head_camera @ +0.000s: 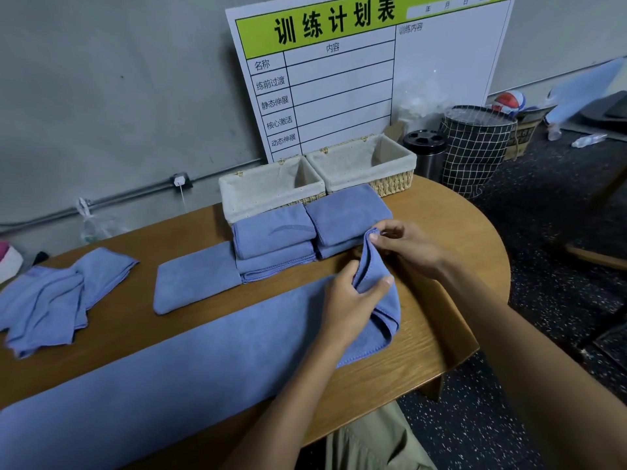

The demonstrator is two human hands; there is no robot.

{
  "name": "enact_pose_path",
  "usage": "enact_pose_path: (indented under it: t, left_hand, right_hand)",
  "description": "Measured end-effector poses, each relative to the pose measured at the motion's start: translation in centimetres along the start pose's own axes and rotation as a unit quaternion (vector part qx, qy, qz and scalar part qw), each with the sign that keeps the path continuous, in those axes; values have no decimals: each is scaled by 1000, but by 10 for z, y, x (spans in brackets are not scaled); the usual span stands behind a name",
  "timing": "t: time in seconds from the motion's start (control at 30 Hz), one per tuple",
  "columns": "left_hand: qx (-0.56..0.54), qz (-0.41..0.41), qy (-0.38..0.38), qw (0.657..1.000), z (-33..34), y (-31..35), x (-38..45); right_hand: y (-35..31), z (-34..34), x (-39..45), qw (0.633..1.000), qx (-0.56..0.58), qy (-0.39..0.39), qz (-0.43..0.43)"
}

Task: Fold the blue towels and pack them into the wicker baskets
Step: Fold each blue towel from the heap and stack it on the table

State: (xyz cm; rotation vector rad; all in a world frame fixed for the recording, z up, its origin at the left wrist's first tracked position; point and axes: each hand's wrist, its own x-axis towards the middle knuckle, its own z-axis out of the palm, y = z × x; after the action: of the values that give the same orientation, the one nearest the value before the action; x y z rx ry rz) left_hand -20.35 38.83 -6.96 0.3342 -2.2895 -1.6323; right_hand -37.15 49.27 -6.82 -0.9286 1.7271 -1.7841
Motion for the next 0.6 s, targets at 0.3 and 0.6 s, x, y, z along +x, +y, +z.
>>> enact_pose_path:
  t: [0.3,0.6]
  left_hand:
    - [82,27,69,994,-33,12,-16]
    - [12,-32,98,995,-116,5,-66]
  right_hand:
    - [-18,52,9,997,0,60,-49]
    - [-44,146,38,991,-77,-29,-110]
